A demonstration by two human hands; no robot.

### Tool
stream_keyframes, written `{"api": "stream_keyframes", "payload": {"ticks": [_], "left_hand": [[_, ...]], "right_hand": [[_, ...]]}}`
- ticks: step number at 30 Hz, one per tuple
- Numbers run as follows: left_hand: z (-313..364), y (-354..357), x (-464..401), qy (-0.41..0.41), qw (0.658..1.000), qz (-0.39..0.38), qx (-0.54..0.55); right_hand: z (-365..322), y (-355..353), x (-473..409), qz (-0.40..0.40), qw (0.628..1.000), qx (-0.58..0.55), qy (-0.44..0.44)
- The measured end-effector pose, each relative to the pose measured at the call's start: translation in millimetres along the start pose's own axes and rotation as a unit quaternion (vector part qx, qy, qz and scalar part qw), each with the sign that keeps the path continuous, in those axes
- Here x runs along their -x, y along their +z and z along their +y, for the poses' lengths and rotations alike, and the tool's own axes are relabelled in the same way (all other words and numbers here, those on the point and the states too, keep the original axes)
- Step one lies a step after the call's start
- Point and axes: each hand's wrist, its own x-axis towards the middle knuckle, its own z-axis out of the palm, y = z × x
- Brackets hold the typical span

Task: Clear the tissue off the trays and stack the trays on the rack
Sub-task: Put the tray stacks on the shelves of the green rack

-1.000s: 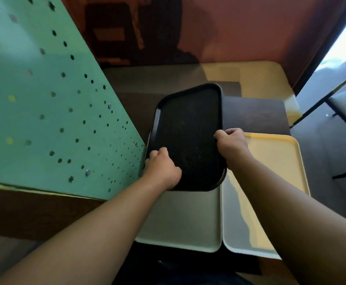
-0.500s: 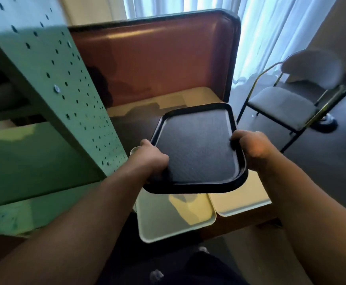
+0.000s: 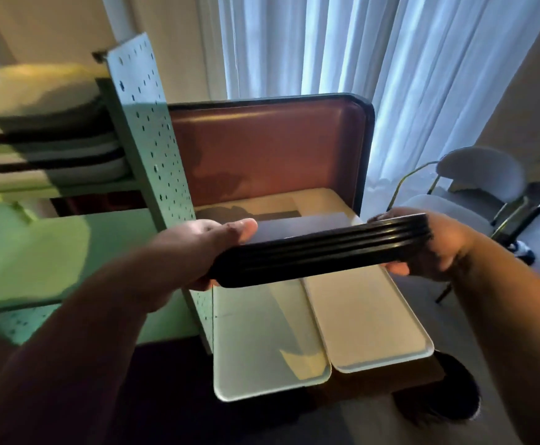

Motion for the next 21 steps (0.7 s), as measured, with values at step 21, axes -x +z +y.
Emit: {"api": "stream_keyframes", "payload": {"ticks": [21], "left_hand": [[24.4, -91.5, 156.2, 0.084, 0.987, 0.123, -0.068]], "right_hand": [[-46.4, 73.5, 46.7, -0.150, 0.974, 0.167, 0.003]]}}
